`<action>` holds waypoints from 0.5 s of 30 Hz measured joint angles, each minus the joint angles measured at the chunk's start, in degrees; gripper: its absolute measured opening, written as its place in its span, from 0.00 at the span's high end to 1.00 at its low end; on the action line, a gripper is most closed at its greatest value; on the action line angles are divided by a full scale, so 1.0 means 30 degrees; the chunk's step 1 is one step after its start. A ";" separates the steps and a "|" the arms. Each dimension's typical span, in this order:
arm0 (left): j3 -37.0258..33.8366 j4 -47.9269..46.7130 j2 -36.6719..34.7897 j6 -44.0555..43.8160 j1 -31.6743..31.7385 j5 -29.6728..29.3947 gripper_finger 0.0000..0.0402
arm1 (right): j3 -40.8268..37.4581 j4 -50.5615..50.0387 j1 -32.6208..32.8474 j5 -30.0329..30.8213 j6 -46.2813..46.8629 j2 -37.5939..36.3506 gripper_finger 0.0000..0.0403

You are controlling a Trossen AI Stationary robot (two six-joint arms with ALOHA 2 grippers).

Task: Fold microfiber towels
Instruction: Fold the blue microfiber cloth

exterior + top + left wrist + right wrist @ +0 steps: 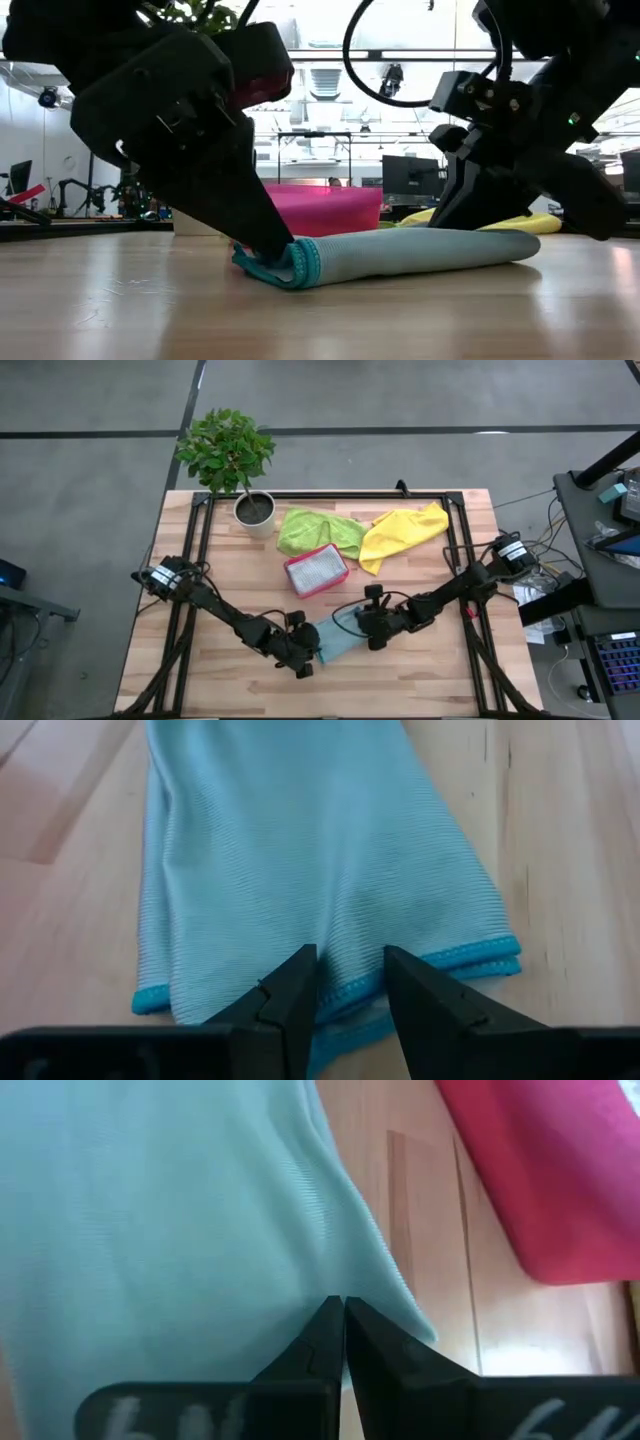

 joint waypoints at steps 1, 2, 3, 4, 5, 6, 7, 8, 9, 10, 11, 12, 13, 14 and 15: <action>0.0029 -0.0074 -0.0079 0.0094 -0.0002 0.0091 0.73 | 0.0007 0.0005 0.0000 0.0005 -0.0012 -0.0062 0.98; 0.0053 -0.0152 -0.0192 0.0143 -0.0009 0.0278 0.73 | 0.0007 -0.0014 0.0000 -0.0005 -0.0061 -0.0172 0.98; 0.0068 -0.0161 -0.0315 0.0172 -0.0017 0.0547 0.73 | 0.0007 -0.0034 0.0000 -0.0005 -0.0100 -0.0306 0.98; 0.0065 -0.0180 -0.0518 0.0180 -0.0029 0.0662 0.73 | 0.0015 -0.0038 0.0000 0.0004 -0.0102 -0.0519 0.98; 0.0044 -0.0282 -0.0757 0.0193 -0.0030 0.0698 0.73 | 0.0053 -0.0093 0.0002 0.0002 -0.0109 -0.0747 0.98; 0.0044 -0.0315 -0.0985 0.0193 -0.0044 0.0722 0.73 | 0.0073 -0.0093 0.0007 0.0002 -0.0095 -0.0915 0.98; 0.0073 -0.0303 -0.1198 0.0200 -0.0051 0.0725 0.73 | 0.0113 -0.0063 0.0007 0.0009 -0.0029 -0.1013 0.98; 0.0074 -0.0328 -0.1377 0.0242 -0.0045 0.0722 0.73 | 0.0151 -0.0028 0.0007 -0.0004 -0.0022 -0.1113 0.98; 0.0074 -0.0389 -0.1488 0.0296 -0.0044 0.0713 0.73 | 0.0158 0.0030 0.0007 -0.0012 -0.0022 -0.1167 0.98; 0.0074 -0.0407 -0.1517 0.0298 -0.0037 0.0691 0.73 | 0.0160 0.0275 0.0007 -0.0030 -0.0024 -0.1187 0.98; 0.0074 -0.0401 -0.1517 0.0324 -0.0015 0.0587 0.73 | 0.0179 0.0633 0.0007 -0.0121 -0.0022 -0.1192 0.98; 0.0063 -0.0438 -0.1517 0.0477 -0.0015 0.0416 0.73 | 0.0189 0.0972 0.0029 -0.0296 -0.0015 -0.1192 0.98; 0.0036 -0.0465 -0.1516 0.0669 -0.0015 0.0147 0.73 | 0.0183 0.1296 0.0039 -0.0591 -0.0015 -0.1169 0.98; 0.0009 -0.0385 -0.1423 0.0702 -0.0008 -0.0158 0.73 | 0.0158 0.1800 0.0046 -0.1015 -0.0020 -0.1069 0.98; -0.0029 -0.0319 -0.1327 0.0671 0.0021 -0.0466 0.73 | 0.0134 0.2246 0.0076 -0.1508 -0.0004 -0.1024 0.98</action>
